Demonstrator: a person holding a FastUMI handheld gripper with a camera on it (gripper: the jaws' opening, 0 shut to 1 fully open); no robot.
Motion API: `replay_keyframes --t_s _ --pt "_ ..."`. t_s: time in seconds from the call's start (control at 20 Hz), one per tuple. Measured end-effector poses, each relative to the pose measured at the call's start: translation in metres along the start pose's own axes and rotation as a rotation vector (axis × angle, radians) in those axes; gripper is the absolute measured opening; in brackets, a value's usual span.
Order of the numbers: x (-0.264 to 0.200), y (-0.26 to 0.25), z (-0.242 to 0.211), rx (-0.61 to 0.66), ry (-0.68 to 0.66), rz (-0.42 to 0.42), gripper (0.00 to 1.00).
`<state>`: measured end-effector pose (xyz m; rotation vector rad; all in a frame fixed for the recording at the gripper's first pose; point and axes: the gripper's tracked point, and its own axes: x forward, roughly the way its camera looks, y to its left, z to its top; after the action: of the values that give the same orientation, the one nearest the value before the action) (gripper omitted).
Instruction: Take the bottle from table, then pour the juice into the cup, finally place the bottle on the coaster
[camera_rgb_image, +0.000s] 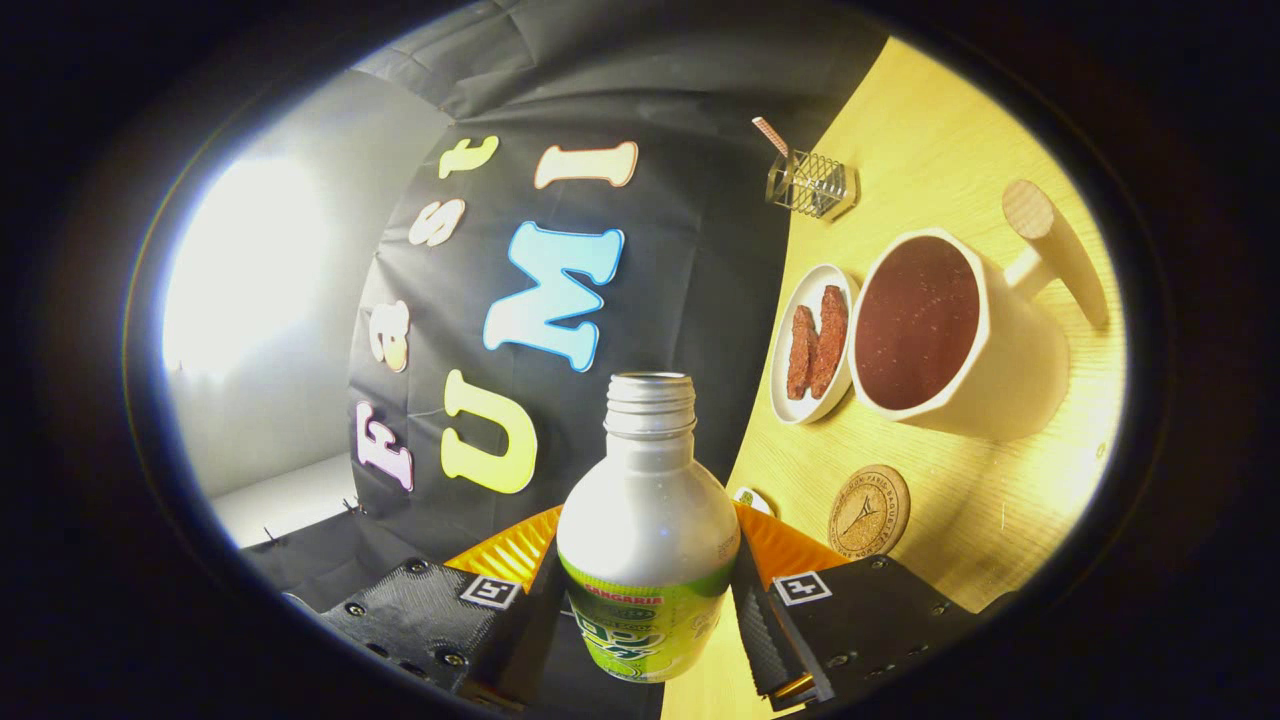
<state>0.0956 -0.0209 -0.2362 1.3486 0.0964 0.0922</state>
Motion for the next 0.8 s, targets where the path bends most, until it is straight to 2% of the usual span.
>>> replay_keyframes --t_s 0.15,0.35,0.8 --pt "-0.001 -0.007 -0.002 0.021 0.009 -0.022 0.76" --pt "-0.002 -0.001 0.006 0.136 -0.017 0.034 0.77" --pt "0.001 0.002 0.01 0.239 -0.036 0.077 0.76"
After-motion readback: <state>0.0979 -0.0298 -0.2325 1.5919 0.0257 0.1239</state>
